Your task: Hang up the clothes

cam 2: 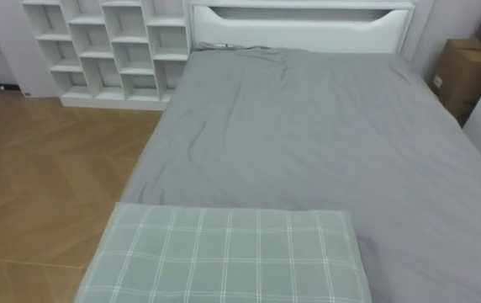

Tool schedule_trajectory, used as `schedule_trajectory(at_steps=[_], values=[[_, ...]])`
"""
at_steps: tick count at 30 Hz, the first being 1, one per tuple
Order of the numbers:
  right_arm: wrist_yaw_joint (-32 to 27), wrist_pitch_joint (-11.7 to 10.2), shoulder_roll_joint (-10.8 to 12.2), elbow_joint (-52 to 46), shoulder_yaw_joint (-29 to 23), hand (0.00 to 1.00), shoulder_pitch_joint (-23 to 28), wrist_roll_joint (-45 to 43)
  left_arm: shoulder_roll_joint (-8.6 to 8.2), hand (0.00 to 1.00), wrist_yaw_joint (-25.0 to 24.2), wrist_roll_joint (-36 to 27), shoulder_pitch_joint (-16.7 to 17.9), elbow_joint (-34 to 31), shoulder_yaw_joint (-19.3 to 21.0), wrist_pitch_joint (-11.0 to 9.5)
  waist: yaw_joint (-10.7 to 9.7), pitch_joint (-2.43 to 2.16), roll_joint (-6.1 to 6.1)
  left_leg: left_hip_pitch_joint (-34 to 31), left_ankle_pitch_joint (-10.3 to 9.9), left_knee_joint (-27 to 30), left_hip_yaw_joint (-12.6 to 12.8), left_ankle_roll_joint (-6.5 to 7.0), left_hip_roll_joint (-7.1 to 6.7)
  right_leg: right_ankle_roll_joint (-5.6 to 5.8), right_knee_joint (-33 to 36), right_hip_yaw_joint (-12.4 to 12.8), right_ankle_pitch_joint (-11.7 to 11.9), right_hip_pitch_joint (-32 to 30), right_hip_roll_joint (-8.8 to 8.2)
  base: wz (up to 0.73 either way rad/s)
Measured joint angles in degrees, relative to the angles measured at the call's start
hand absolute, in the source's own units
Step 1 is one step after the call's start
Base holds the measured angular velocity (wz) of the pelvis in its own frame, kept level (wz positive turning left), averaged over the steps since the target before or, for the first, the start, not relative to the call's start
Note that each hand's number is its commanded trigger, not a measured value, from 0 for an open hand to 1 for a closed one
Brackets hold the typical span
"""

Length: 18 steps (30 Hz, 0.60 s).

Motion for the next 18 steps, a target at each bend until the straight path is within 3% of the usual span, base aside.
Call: schedule_trajectory(at_steps=[3, 6, 10, 15, 18], values=[[1.30, -0.01, 0.30, 0.23, 0.10, 0.00, -0.97, 0.25, -0.42, 0.00, -1.01, 6.26, -2.69, -0.57, -1.61, 0.83, -0.84, 0.02, -0.36, -0.10, 0.14, -0.03, -0.02, -0.01, -0.01, 0.00, -0.14, -0.09, 0.00, 0.01, 0.00, 0.00], [3.10, -0.02, 0.95, 0.18, 0.15, 0.00, -1.44, 1.57, -1.74, 0.00, -1.76, 8.94, -3.85, -2.50, -1.86, 0.83, -1.82, -0.11, -1.06, -0.12, 0.14, 0.04, 0.17, -0.01, -0.03, -0.01, -0.39, 0.11, 0.00, 0.01, 0.00, -0.02], [4.31, 0.00, 1.42, 0.17, 1.36, 0.00, -1.69, 1.54, -1.92, 0.00, -3.64, 11.50, -4.51, -4.83, -4.18, 0.85, -2.14, -0.51, -2.00, -0.56, 0.16, 0.19, 0.23, -0.01, -0.03, -0.10, -0.72, 0.95, 0.06, -0.48, 0.20, -0.03], [4.33, -0.18, 1.80, 0.12, 1.26, 0.00, -2.00, 1.43, -2.53, 0.00, -6.27, 15.25, -5.55, -4.91, -6.20, 0.87, -3.09, -0.30, -2.27, -0.14, 0.16, -0.01, 0.35, -0.02, -0.12, -0.14, -0.79, 4.47, 0.08, -0.67, 0.29, -0.01], [4.37, -0.21, 1.73, 0.19, 1.25, 0.00, -1.96, 1.21, -2.59, 0.00, -7.47, 16.33, -5.98, -4.66, -6.23, 0.81, -3.22, -0.06, -2.18, 0.40, 0.18, -0.35, 0.34, -0.05, -0.12, -0.13, -0.85, 4.75, 0.08, -0.55, 0.33, 0.00]])
